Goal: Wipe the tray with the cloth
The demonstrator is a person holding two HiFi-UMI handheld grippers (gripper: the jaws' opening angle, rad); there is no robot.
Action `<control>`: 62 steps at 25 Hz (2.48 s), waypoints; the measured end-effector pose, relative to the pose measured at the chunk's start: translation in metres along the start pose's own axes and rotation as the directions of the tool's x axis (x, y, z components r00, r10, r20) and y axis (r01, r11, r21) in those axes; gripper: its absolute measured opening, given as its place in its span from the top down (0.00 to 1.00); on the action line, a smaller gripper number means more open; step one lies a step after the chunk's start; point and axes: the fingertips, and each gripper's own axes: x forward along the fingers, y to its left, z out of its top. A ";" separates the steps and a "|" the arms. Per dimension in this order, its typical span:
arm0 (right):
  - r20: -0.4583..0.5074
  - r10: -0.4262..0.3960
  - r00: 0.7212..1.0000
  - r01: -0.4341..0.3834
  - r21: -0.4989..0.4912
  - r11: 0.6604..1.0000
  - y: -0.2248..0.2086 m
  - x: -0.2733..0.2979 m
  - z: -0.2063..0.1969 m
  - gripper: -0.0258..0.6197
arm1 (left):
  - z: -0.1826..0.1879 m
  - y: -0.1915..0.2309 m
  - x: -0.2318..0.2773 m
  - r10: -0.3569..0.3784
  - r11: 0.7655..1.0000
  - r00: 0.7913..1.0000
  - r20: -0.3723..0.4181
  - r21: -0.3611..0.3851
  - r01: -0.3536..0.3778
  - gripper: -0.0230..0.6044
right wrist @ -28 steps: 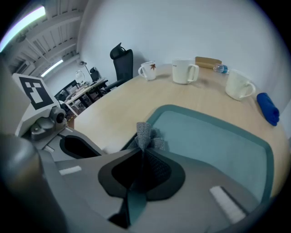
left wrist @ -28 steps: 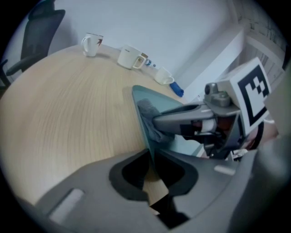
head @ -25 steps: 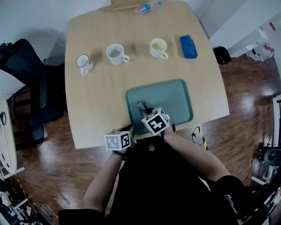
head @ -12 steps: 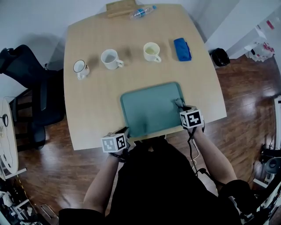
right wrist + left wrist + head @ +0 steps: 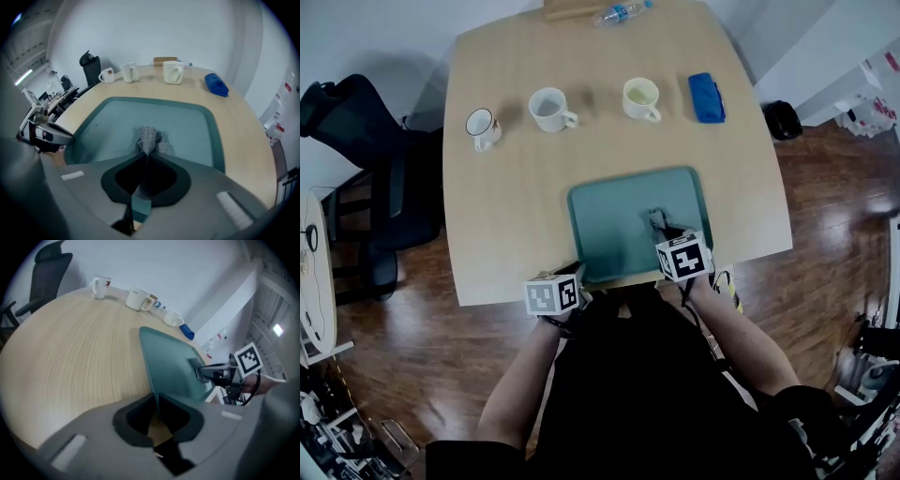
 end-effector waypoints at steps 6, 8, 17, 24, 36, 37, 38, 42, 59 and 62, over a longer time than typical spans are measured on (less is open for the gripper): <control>-0.024 0.145 0.989 -0.147 -0.209 0.967 0.113 0.015 0.029 0.92 | 0.002 0.002 -0.003 -0.009 1.000 1.000 -0.004 0.008 0.009 0.90; -0.039 0.173 0.984 -0.177 -0.269 0.947 0.140 0.019 0.035 0.92 | 0.002 0.002 -0.003 -0.021 1.000 1.000 -0.007 0.012 0.021 0.90; -0.089 0.308 0.947 -0.320 -0.296 0.900 0.195 0.035 0.044 0.92 | 0.000 0.000 -0.001 -0.105 0.994 0.994 -0.014 0.020 0.105 0.89; -0.054 0.180 0.982 -0.188 -0.260 0.947 0.122 0.013 0.028 0.92 | 0.000 0.003 -0.002 -0.092 0.996 0.996 -0.005 0.003 0.093 0.89; -0.083 -0.109 0.991 0.103 -0.066 0.992 -0.090 -0.035 -0.063 0.92 | -0.001 0.003 0.000 -0.053 0.998 0.998 0.016 -0.019 0.053 0.90; -0.069 -0.106 0.992 0.101 -0.071 0.992 -0.090 -0.035 -0.063 0.92 | -0.001 0.003 0.000 -0.053 0.998 0.998 0.020 -0.024 0.053 0.90; -0.059 -0.109 0.992 0.105 -0.074 0.992 -0.090 -0.035 -0.064 0.92 | 0.000 0.003 0.000 -0.053 0.998 0.998 0.025 -0.031 0.054 0.90; -0.047 -0.124 0.991 0.122 -0.036 0.992 -0.079 -0.034 -0.066 0.92 | 0.000 0.002 0.000 -0.044 0.998 0.998 0.039 -0.050 0.046 0.90; -0.089 0.206 0.974 -0.224 -0.316 0.922 0.156 0.002 -0.006 0.92 | 0.001 -0.001 0.001 -0.085 0.995 0.995 0.046 -0.042 0.087 0.90; -0.099 0.256 0.962 -0.274 -0.356 0.893 0.187 0.005 -0.005 0.92 | 0.002 -0.001 0.000 -0.092 0.994 0.995 0.048 -0.058 0.094 0.90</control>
